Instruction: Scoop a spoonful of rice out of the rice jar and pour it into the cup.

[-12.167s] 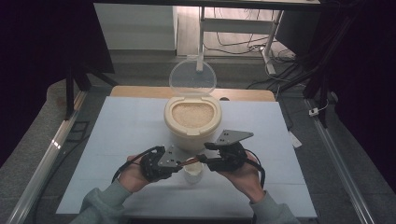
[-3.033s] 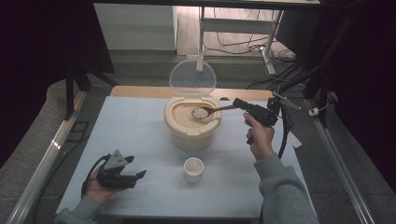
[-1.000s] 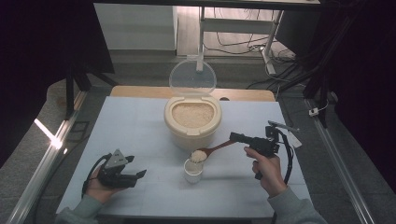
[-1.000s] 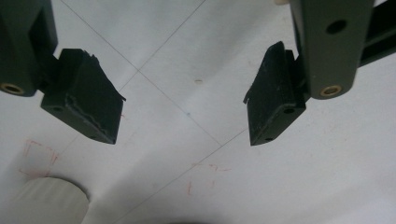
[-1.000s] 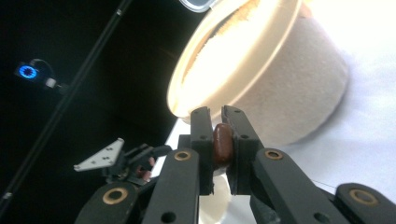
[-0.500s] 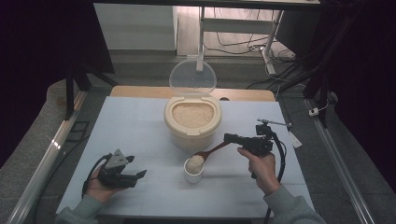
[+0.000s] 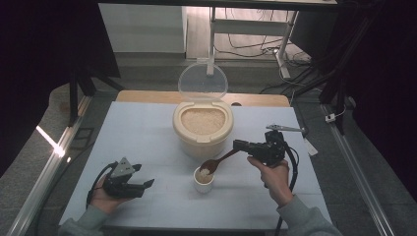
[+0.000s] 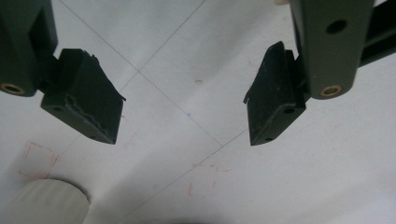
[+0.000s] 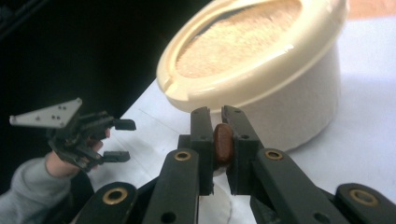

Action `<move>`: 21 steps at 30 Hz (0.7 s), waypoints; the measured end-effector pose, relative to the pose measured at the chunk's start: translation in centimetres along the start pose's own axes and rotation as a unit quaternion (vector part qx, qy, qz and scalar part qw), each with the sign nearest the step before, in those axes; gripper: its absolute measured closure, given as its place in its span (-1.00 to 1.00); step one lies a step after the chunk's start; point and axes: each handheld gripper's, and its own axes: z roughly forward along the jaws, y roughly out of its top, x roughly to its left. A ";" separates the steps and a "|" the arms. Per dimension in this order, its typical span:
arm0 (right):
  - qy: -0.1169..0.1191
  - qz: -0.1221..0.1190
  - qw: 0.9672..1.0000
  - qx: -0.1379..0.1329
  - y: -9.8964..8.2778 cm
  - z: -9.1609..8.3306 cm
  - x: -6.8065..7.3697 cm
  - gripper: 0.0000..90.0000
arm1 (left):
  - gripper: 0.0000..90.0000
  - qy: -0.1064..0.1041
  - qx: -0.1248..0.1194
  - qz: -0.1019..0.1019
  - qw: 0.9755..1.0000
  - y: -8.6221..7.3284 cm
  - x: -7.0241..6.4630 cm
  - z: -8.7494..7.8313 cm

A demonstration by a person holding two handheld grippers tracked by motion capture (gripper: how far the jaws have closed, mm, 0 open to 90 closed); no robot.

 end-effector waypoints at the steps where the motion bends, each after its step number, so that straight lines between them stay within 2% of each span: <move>1: 0.000 -0.013 1.000 -0.001 0.0 -0.1 0.3 0.84 | -0.41 0.000 0.000 0.000 1.000 0.0 0.0 0.0; 4: -0.005 -0.056 0.998 -0.006 0.2 -0.3 1.3 0.84 | -0.41 0.000 0.000 0.000 1.000 0.0 0.0 0.0; 6: -0.006 -0.071 0.997 -0.004 0.2 -0.3 1.7 0.84 | -0.41 0.000 0.000 0.000 1.000 0.0 0.0 0.0; 12: 0.003 -0.072 0.997 -0.018 0.4 -0.8 1.7 0.84 | -0.41 0.001 -0.001 -0.001 1.000 0.0 0.0 0.0; 16: 0.021 -0.050 0.998 -0.031 0.5 -1.8 0.9 0.84 | -0.41 0.000 0.000 -0.001 1.000 0.0 0.0 0.0; 21: 0.032 -0.027 0.998 -0.041 0.4 -2.6 0.1 0.84 | -0.41 0.002 0.001 -0.001 1.000 0.0 0.0 0.0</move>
